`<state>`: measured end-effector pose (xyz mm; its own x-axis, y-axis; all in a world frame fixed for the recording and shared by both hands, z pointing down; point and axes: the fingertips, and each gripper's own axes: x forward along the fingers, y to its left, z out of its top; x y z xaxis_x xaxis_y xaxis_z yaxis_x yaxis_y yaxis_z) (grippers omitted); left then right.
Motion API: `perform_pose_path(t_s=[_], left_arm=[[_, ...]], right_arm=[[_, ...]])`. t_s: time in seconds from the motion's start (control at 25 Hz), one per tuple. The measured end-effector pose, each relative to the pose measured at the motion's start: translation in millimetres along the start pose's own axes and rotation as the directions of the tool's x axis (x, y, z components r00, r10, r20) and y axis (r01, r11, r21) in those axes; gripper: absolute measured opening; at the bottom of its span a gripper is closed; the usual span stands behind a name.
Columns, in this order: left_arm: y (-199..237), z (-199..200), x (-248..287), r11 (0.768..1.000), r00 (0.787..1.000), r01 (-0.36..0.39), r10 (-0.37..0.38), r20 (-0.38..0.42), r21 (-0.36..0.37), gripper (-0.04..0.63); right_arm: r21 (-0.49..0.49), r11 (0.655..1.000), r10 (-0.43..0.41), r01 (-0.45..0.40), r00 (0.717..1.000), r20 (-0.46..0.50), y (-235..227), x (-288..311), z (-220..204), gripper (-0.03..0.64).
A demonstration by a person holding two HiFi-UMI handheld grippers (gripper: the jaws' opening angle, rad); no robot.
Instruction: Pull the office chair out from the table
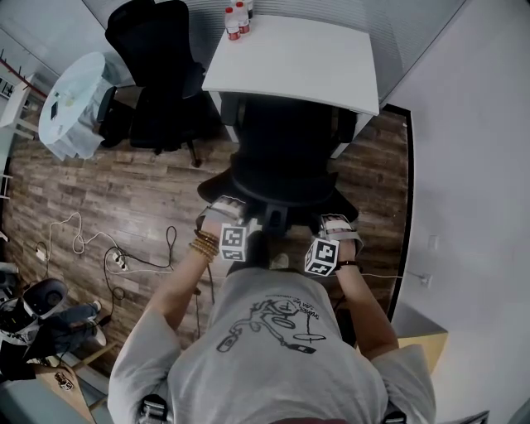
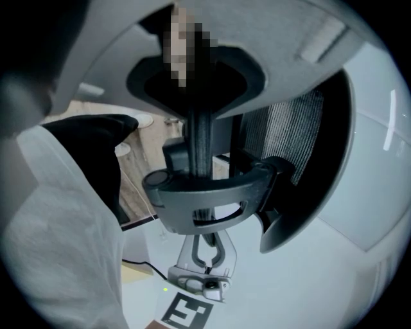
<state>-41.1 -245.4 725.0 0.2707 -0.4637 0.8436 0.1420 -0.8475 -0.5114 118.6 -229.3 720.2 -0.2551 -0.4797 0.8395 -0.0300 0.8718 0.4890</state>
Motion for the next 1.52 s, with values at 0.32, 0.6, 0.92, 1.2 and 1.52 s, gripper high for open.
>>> perform_pose_path(t_s=[0.32,0.6,0.92,1.2,1.52], left_arm=[[-22.5,12.6,-12.9,1.000,1.000,-0.006,0.006,-0.023,-0.003,0.114],[-50.8,21.3,-25.1,1.000,0.999,-0.001,0.000,-0.046,-0.008,0.117],[-67.0,21.5,-35.8,1.000,0.997,0.013,-0.014,-0.080,-0.020,0.115],[-84.7,24.3,-45.8,1.000,0.998,0.008,-0.008,-0.065,-0.014,0.115],[-99.5,26.2,-58.5,1.000,0.999,-0.001,0.000,-0.042,-0.025,0.112]], right_arm=[[-0.010,1.000,0.003,-0.003,1.000,0.016,22.1,-16.2,-2.1,0.108],[-0.016,1.000,0.006,-0.005,0.999,0.036,50.4,-30.7,0.5,0.109],[-0.002,1.000,0.021,-0.021,0.999,0.047,69.2,-41.0,7.3,0.107],[0.004,1.000,0.025,-0.025,0.999,0.045,85.6,-50.3,11.9,0.107],[0.013,1.000,0.027,-0.027,0.999,0.037,102.7,-60.9,18.9,0.107]])
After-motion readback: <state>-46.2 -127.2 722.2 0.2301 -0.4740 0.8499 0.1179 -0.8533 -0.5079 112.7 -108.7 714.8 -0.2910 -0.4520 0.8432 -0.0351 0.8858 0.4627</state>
